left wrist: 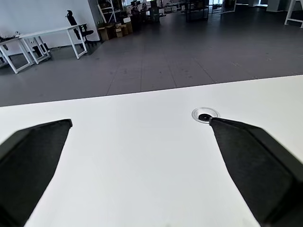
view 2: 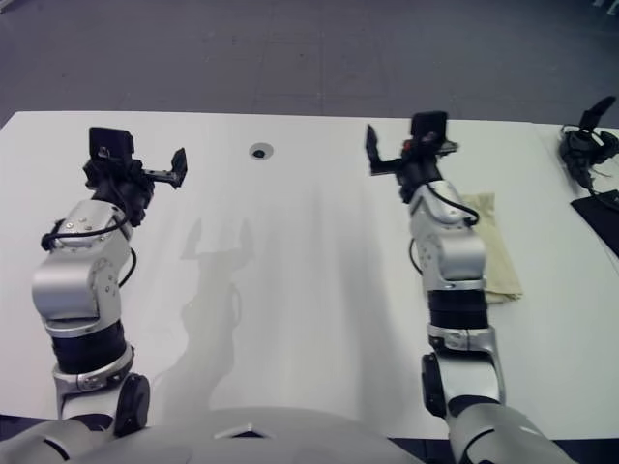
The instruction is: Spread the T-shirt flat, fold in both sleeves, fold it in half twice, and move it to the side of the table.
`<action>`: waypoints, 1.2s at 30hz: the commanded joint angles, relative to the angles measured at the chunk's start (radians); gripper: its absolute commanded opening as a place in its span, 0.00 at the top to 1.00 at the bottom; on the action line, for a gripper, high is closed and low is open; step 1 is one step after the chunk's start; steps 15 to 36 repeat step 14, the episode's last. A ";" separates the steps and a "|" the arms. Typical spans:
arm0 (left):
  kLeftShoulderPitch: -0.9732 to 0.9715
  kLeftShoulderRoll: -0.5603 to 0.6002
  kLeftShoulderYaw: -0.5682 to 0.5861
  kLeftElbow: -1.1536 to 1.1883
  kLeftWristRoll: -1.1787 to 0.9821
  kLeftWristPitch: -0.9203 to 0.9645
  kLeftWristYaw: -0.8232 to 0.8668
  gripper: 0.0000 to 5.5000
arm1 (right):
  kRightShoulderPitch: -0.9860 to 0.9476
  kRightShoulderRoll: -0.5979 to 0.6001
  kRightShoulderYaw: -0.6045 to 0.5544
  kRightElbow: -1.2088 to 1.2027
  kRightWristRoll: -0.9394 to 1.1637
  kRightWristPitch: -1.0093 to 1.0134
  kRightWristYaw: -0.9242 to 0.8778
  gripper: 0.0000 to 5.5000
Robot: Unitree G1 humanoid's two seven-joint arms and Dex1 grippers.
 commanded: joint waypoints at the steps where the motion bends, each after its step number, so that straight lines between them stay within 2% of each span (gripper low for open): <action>1: 0.003 -0.020 0.009 0.059 -0.017 -0.067 0.018 0.02 | 0.056 0.030 -0.019 0.017 -0.035 0.012 -0.037 0.03; 12: -0.024 0.009 -0.031 0.109 -0.021 -0.142 0.010 0.02 | 0.091 0.068 -0.022 -0.002 -0.091 0.030 -0.041 0.03; 36: -0.019 0.007 -0.035 0.105 -0.020 -0.144 0.015 0.02 | 0.098 0.074 -0.023 -0.013 -0.096 0.037 -0.040 0.03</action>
